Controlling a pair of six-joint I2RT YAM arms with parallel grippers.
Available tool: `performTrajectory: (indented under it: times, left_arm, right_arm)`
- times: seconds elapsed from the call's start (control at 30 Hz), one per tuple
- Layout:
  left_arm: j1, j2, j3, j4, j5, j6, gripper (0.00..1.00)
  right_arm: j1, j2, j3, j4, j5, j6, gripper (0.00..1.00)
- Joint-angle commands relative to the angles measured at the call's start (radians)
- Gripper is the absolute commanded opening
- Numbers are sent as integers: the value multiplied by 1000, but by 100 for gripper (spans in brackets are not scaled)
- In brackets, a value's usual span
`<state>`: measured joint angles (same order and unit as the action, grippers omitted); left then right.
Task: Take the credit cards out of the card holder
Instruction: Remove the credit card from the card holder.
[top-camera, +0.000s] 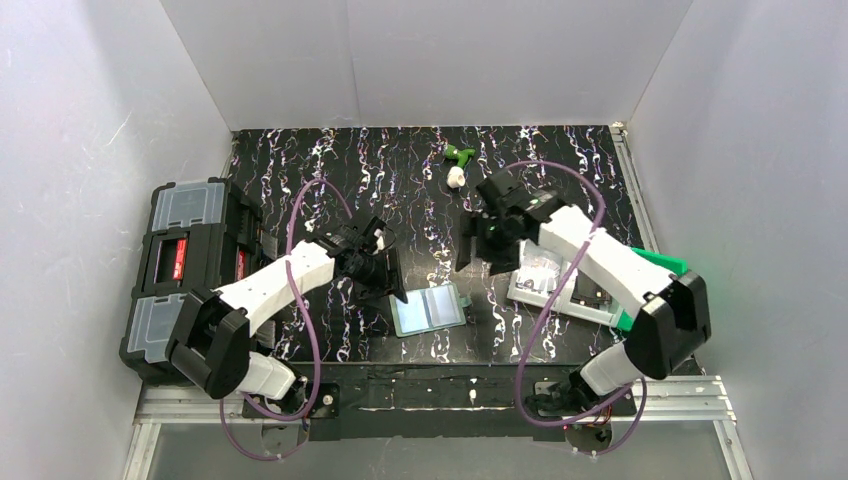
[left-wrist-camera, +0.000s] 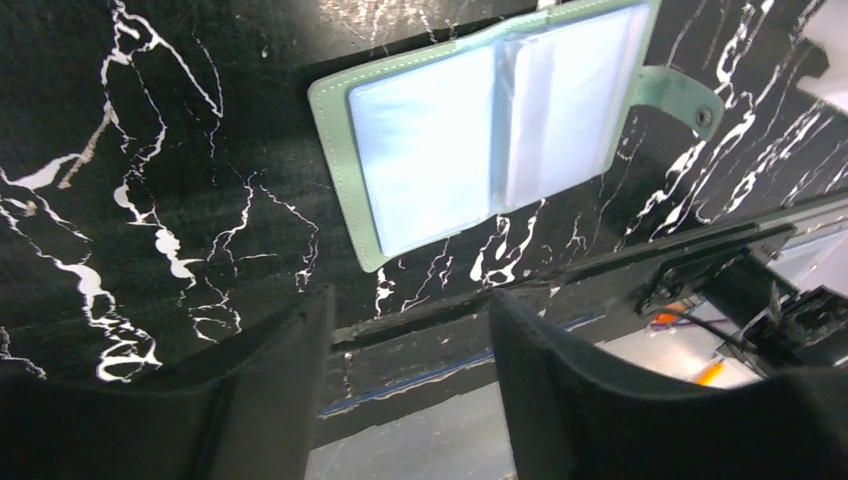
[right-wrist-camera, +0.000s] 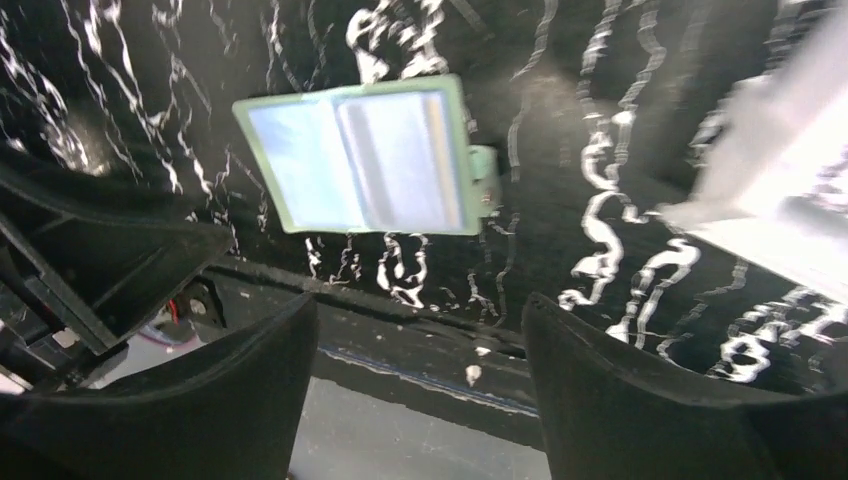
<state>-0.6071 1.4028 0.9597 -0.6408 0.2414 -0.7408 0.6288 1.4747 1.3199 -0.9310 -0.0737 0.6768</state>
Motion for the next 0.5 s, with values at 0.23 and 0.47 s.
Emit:
performTrajectory:
  times: [0.23, 0.47]
  left_arm:
    - [-3, 58, -61, 133, 38, -59, 13]
    - [-3, 138, -79, 160, 22, -68, 0]
  right_arm:
    - [177, 204, -21, 138, -34, 38, 53]
    - [177, 285, -60, 180, -33, 27, 28]
